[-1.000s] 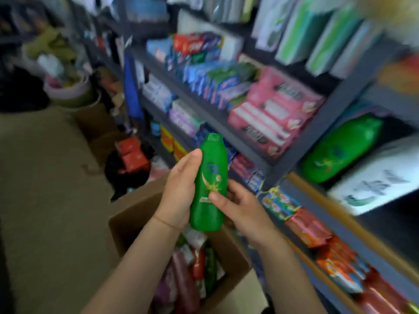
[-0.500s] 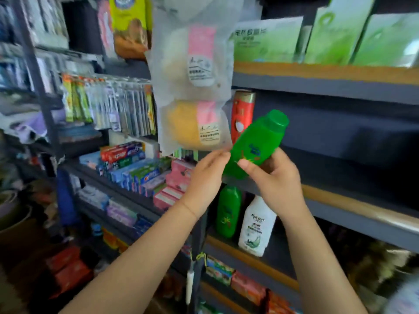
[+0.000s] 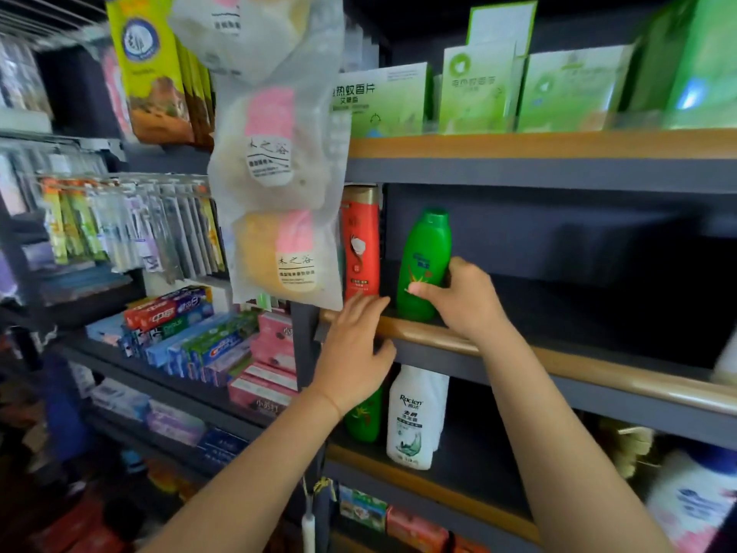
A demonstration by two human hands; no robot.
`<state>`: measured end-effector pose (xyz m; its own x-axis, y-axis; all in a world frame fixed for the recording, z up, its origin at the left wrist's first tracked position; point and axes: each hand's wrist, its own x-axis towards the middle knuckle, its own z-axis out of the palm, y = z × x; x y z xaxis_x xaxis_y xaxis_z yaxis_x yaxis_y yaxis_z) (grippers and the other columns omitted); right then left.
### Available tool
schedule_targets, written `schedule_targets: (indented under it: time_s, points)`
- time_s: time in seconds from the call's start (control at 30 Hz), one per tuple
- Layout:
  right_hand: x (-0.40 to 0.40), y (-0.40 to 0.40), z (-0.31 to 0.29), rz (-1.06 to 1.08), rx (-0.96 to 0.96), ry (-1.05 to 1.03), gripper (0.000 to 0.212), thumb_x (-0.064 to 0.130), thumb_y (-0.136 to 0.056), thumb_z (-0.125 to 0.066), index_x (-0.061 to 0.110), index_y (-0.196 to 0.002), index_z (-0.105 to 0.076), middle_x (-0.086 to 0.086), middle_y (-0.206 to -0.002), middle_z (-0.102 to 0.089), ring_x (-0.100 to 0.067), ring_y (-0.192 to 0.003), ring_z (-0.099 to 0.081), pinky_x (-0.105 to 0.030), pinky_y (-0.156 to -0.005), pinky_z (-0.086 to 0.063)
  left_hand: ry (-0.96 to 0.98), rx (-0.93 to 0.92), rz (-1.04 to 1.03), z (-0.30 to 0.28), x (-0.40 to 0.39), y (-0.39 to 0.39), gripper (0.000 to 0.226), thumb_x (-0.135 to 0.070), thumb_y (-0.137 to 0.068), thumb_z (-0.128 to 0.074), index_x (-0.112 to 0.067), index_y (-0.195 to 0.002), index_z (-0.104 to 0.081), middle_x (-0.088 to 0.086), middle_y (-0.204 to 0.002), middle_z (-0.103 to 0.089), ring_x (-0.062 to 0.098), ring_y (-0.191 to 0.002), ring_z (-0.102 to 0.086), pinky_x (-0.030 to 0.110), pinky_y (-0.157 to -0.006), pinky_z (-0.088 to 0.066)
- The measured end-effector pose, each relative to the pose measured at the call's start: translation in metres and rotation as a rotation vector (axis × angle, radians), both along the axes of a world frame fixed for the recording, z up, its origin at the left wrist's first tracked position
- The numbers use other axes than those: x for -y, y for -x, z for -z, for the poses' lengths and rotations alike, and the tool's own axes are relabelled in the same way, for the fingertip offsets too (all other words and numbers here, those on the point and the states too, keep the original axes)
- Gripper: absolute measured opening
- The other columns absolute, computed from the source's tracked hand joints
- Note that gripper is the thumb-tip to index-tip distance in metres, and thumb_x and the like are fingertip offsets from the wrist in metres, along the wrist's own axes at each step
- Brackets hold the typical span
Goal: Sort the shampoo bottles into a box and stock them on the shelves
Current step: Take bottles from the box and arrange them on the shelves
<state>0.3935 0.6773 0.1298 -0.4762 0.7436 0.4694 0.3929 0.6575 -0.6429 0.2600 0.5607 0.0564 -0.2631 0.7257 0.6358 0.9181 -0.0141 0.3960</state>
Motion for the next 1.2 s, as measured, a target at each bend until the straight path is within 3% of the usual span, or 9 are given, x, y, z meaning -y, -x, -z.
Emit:
schedule_targets:
  time_s: [0.1, 0.23, 0.47, 0.6, 0.7, 0.93, 1.03, 1.1, 1.2]
  points:
    - [-0.015, 0.010, -0.008, 0.026, 0.073, 0.015, 0.042, 0.036, -0.082, -0.079, 0.007, -0.107, -0.064, -0.010, -0.108, -0.069, -0.027, -0.099, -0.064, -0.031, -0.076, -0.047, -0.031, -0.044, -0.007, 0.010, -0.001, 0.003, 0.057, -0.024, -0.091, -0.056, -0.015, -0.146, -0.043, 0.004, -0.149, -0.044, 0.020, -0.145, -0.029, 0.039, -0.122, -0.023]
    - [-0.036, 0.022, -0.020, 0.050, 0.149, 0.061, 0.049, 0.034, -0.083, -0.078, 0.008, -0.122, -0.062, -0.012, -0.123, -0.067, -0.030, -0.113, -0.061, -0.027, -0.081, -0.043, -0.059, -0.062, -0.022, 0.014, -0.001, 0.002, 0.056, -0.023, -0.092, -0.058, -0.015, -0.145, -0.044, 0.003, -0.148, -0.045, 0.020, -0.144, -0.030, 0.037, -0.122, -0.024]
    - [-0.063, 0.028, -0.021, 0.078, 0.153, 0.131, 0.048, 0.030, -0.083, -0.079, 0.009, -0.123, -0.064, -0.013, -0.125, -0.067, -0.030, -0.115, -0.062, -0.033, -0.094, -0.049, -0.026, -0.107, -0.079, 0.009, -0.004, 0.003, 0.062, -0.042, -0.083, -0.038, -0.017, -0.140, -0.048, -0.001, -0.144, -0.048, 0.019, -0.142, -0.032, 0.034, -0.117, -0.023]
    - [-0.069, 0.029, -0.020, 0.091, 0.118, 0.154, 0.046, 0.029, -0.085, -0.077, 0.009, -0.125, -0.063, -0.011, -0.126, -0.066, -0.029, -0.117, -0.061, -0.033, -0.096, -0.048, -0.062, -0.082, -0.105, 0.006, -0.010, 0.002, 0.057, -0.043, -0.077, -0.040, -0.020, -0.127, -0.056, -0.003, -0.130, -0.055, 0.019, -0.131, -0.043, 0.042, -0.110, -0.031]
    - [-0.071, 0.033, -0.017, 0.090, 0.065, 0.178, 0.047, 0.030, -0.085, -0.077, 0.010, -0.125, -0.062, -0.011, -0.127, -0.066, -0.028, -0.117, -0.061, -0.036, -0.100, -0.049, -0.091, -0.049, -0.121, 0.008, -0.015, 0.000, 0.049, -0.040, -0.077, -0.041, -0.021, -0.119, -0.058, -0.005, -0.122, -0.057, 0.018, -0.126, -0.045, 0.040, -0.106, -0.028]
    - [-0.079, 0.036, -0.024, 0.104, 0.064, 0.265, 0.042, 0.026, -0.088, -0.075, 0.010, -0.124, -0.062, -0.011, -0.126, -0.066, -0.028, -0.114, -0.062, -0.039, -0.097, -0.052, -0.084, -0.061, -0.118, 0.012, -0.016, -0.001, 0.049, -0.039, -0.078, -0.039, -0.021, -0.121, -0.056, -0.004, -0.126, -0.056, 0.019, -0.130, -0.041, 0.036, -0.107, -0.020]
    - [-0.081, 0.038, -0.027, 0.112, 0.076, 0.309, 0.042, 0.028, -0.087, -0.075, 0.011, -0.124, -0.061, -0.010, -0.124, -0.066, -0.026, -0.111, -0.063, -0.035, -0.084, -0.056, -0.072, -0.065, -0.114, 0.012, -0.015, 0.001, 0.051, -0.041, -0.079, -0.038, -0.021, -0.122, -0.055, -0.003, -0.128, -0.056, 0.018, -0.131, -0.040, 0.035, -0.107, -0.019]
    - [-0.081, 0.038, -0.027, 0.120, 0.056, 0.353, 0.057, 0.031, -0.084, -0.078, 0.009, -0.130, -0.053, -0.006, -0.127, -0.061, -0.026, -0.115, -0.061, -0.034, -0.080, -0.057, -0.068, -0.078, -0.110, 0.013, -0.015, 0.002, 0.052, -0.041, -0.079, -0.037, -0.021, -0.123, -0.055, -0.003, -0.130, -0.056, 0.018, -0.132, -0.040, 0.036, -0.109, -0.019]
    - [-0.070, 0.029, -0.027, 0.174, -0.047, 0.355, 0.088, 0.034, -0.078, -0.084, 0.004, -0.142, -0.031, -0.008, -0.142, -0.045, -0.030, -0.130, -0.049, -0.037, -0.097, -0.051, -0.079, -0.078, -0.079, 0.013, -0.015, 0.004, 0.054, -0.041, -0.081, -0.037, -0.021, -0.128, -0.054, -0.002, -0.134, -0.054, 0.019, -0.136, -0.038, 0.037, -0.111, -0.018]
